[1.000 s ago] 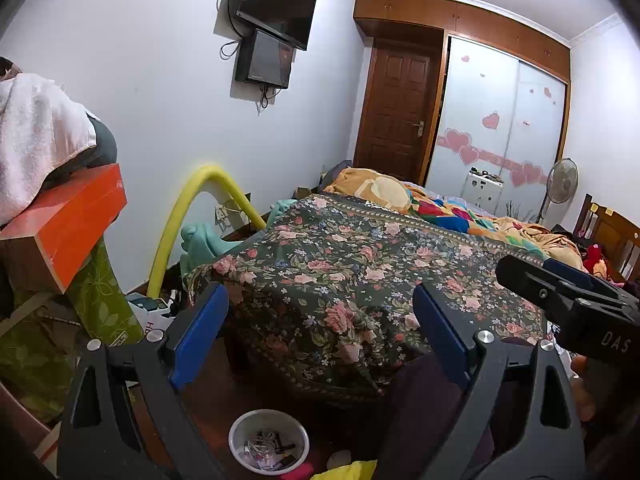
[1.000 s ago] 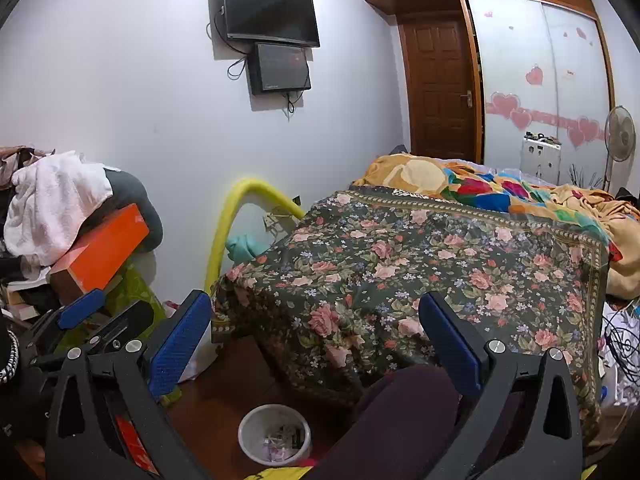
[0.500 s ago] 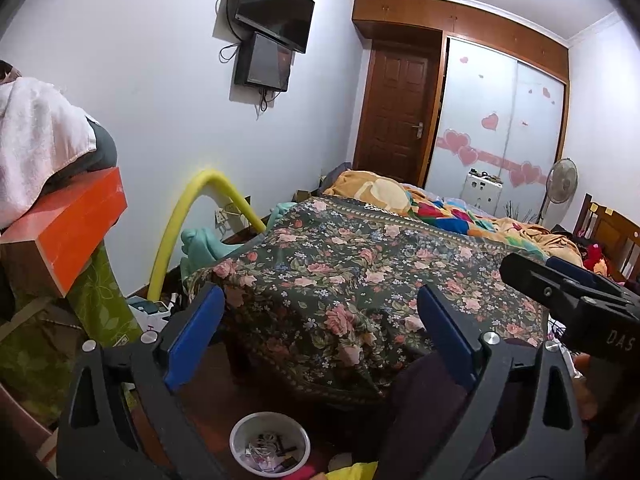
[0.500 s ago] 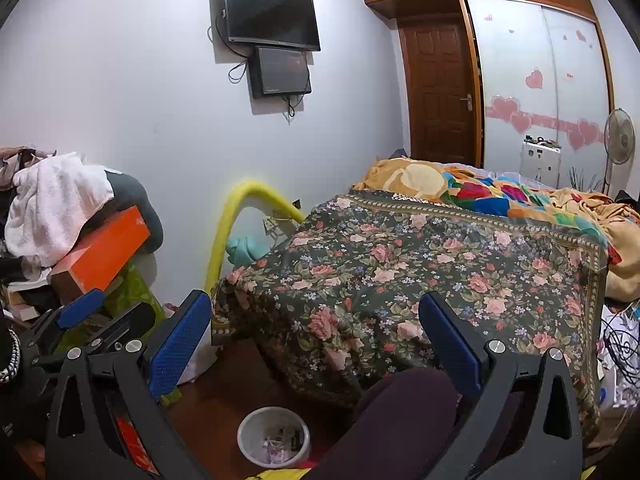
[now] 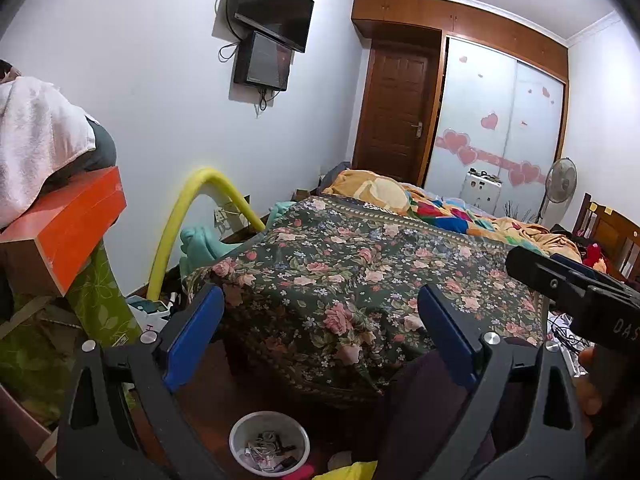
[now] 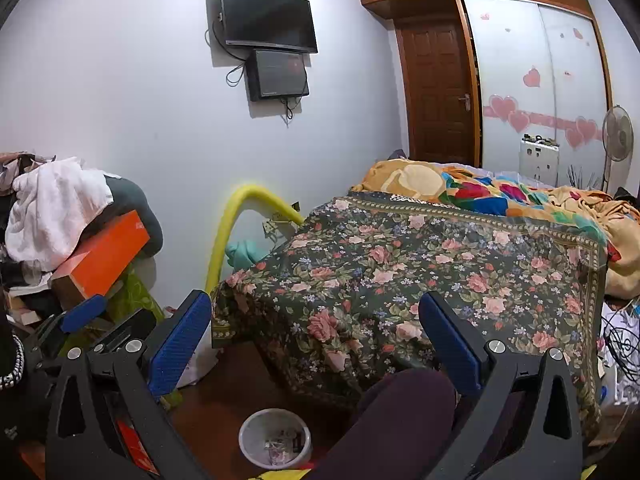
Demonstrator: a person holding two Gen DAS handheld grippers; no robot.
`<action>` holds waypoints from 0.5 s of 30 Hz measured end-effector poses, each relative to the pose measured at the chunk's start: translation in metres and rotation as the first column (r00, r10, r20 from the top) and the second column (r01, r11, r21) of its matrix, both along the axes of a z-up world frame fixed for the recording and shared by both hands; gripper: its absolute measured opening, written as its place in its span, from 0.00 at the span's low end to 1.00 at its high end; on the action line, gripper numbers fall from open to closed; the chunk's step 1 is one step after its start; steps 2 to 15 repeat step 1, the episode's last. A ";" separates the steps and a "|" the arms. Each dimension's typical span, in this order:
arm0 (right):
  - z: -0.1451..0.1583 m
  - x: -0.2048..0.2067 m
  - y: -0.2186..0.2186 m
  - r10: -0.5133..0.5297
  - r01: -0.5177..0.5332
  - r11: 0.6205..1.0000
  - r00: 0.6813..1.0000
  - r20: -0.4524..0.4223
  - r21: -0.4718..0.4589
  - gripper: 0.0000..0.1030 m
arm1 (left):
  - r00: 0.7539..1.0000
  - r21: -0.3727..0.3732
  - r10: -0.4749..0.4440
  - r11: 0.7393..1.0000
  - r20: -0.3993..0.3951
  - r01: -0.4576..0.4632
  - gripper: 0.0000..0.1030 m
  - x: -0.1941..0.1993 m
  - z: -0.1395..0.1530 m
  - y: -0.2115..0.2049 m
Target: Collect trash
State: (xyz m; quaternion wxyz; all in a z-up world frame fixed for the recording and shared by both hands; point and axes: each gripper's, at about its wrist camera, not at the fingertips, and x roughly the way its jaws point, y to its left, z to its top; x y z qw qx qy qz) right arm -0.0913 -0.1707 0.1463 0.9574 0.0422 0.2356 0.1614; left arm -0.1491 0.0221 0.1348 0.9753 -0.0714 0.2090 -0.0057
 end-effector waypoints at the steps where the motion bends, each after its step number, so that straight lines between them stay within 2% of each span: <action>1: 0.000 0.000 0.000 -0.001 0.001 1.000 1.000 0.000 0.001 1.00 | 1.000 -0.002 -0.003 1.000 -0.003 0.003 0.95 0.000 0.000 0.000; 15: 0.000 0.000 0.000 -0.001 0.001 1.000 1.000 0.000 0.001 1.00 | 1.000 -0.002 -0.003 1.000 -0.003 0.003 0.95 0.000 0.000 0.000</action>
